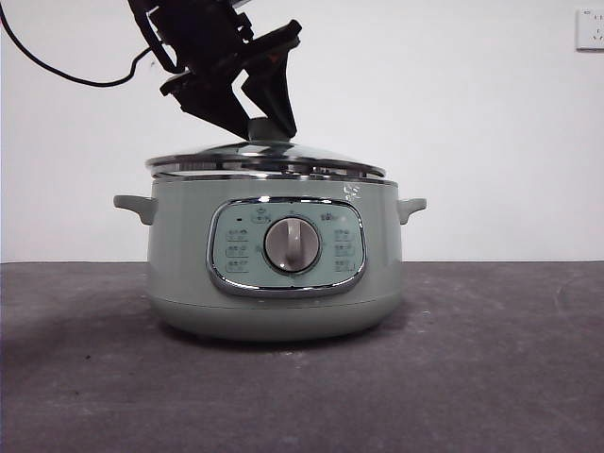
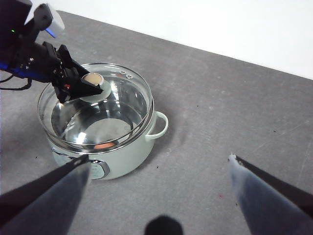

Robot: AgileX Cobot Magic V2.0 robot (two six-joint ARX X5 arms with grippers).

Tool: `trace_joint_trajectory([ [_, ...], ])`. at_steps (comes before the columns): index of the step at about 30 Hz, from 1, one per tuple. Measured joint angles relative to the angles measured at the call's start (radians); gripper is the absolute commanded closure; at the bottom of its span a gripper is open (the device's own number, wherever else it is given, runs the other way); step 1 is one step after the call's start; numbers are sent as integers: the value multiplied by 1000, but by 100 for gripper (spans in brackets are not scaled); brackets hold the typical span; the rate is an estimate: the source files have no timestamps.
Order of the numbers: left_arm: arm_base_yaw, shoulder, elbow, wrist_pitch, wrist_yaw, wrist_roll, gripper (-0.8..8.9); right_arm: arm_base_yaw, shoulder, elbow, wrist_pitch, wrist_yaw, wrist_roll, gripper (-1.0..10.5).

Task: Pick up the egg,open the lid,put the egg in the pot,close the lid

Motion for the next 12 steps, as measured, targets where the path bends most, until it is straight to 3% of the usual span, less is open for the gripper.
trace_joint_trajectory([
  [12,-41,13,0,14,-13,-18,822,0,2,0,0,0,0,474],
])
